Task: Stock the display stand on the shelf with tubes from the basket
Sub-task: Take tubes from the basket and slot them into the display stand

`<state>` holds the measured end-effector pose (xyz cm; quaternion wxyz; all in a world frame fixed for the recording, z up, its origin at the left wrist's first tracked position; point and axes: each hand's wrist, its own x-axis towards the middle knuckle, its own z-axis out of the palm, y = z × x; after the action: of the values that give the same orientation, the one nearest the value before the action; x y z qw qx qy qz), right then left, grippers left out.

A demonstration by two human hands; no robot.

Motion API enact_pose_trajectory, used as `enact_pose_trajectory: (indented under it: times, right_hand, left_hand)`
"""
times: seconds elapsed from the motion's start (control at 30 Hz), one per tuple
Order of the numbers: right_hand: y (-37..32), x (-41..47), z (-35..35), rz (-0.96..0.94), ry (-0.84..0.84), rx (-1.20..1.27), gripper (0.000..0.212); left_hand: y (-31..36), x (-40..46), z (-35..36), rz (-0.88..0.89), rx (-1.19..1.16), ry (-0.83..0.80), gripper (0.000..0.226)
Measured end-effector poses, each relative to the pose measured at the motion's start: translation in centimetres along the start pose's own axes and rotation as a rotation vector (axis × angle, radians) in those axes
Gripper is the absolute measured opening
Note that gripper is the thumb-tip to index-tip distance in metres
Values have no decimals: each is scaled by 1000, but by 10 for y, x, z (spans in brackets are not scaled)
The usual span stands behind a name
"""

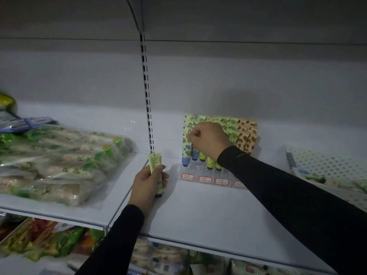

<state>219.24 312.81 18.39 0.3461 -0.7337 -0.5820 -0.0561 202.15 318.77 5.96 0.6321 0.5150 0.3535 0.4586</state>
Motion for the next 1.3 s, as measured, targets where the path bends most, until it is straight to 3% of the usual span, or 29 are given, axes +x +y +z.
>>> enact_pose_trajectory:
  times: [0.8,1.03,1.3]
  right_hand:
    - [1,7,6,45,-24,21,29]
    - [2,7,3,-6,-39,-76,43]
    - [-4,4,-13,-55,73,-77,51]
  left_hand:
    - [-1,0,-1,8,27,-16,18]
    - [1,-1,-1,-8,47,-1,18]
    - [4,-4,0,-11,58,-2,20]
